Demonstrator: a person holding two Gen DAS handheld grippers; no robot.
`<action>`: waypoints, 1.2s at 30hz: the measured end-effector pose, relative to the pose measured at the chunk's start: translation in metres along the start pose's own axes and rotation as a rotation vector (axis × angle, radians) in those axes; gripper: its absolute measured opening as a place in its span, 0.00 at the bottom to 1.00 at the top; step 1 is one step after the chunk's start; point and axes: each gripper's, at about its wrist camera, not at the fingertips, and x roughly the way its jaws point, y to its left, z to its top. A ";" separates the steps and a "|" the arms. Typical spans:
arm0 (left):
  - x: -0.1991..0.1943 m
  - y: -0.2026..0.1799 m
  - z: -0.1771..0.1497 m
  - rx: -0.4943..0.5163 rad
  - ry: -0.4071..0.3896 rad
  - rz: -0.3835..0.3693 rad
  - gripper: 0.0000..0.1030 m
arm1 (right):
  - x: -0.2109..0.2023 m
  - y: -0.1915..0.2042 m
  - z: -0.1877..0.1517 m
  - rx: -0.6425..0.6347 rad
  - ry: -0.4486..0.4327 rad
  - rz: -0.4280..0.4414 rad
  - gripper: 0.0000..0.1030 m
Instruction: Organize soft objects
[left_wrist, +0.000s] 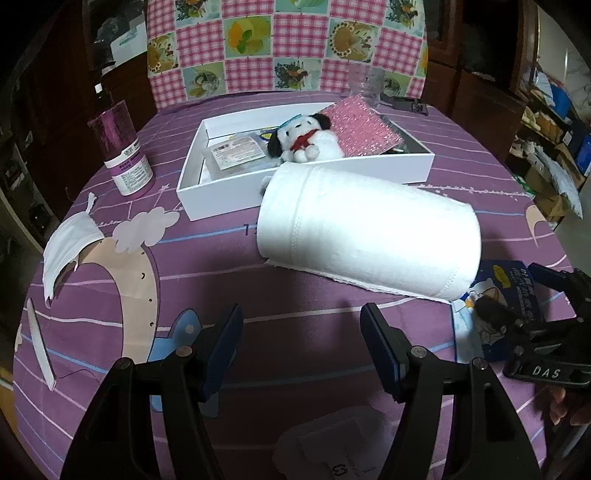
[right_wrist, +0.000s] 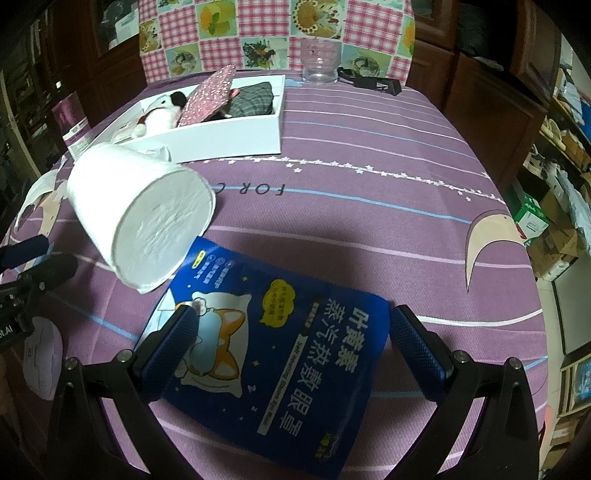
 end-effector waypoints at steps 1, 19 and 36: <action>-0.002 0.000 0.000 -0.001 -0.009 -0.008 0.64 | -0.001 0.003 -0.001 -0.018 0.014 0.014 1.00; -0.029 0.008 -0.043 -0.037 -0.010 -0.119 0.80 | -0.004 0.015 -0.007 -0.079 0.003 0.042 1.00; -0.028 -0.023 -0.059 0.005 0.102 -0.133 0.28 | -0.009 0.022 -0.009 -0.068 0.048 0.055 1.00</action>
